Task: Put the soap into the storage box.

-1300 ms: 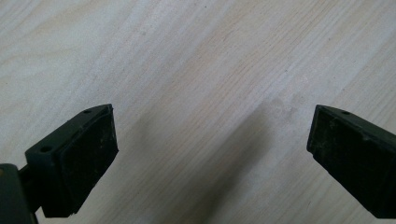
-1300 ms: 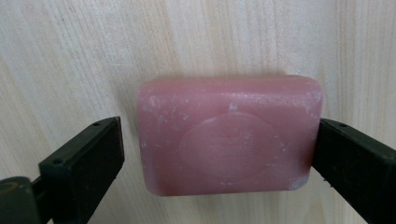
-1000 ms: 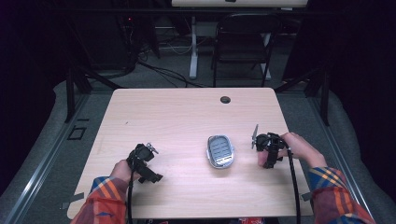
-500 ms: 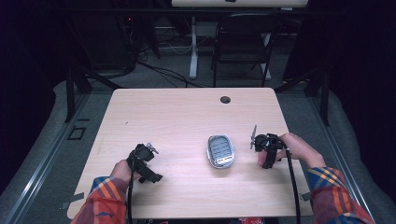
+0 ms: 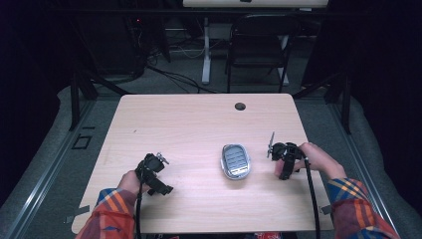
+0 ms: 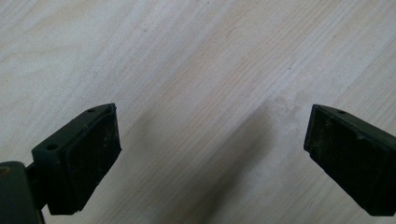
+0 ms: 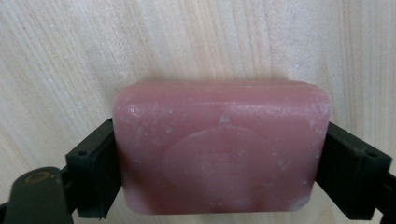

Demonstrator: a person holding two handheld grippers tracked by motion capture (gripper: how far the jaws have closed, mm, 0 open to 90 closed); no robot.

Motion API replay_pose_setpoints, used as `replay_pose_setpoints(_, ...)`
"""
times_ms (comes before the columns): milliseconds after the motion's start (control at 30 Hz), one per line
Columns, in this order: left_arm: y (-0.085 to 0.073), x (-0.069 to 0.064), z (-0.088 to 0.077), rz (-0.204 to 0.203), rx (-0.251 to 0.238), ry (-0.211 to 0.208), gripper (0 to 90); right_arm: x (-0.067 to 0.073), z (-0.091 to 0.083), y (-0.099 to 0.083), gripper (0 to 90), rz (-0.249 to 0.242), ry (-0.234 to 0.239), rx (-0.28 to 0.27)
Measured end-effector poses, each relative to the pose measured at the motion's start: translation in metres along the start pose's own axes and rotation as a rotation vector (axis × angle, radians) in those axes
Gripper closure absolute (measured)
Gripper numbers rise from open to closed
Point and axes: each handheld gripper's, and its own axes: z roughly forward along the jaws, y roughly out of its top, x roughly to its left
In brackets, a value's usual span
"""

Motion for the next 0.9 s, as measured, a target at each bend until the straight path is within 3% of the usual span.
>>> replay_pose_setpoints(900, 0.000, 0.000, 0.000, 0.005, -0.002, -0.007, 3.5, 0.014, -0.019, 0.008, 13.0, -0.064, -0.042, -0.033)
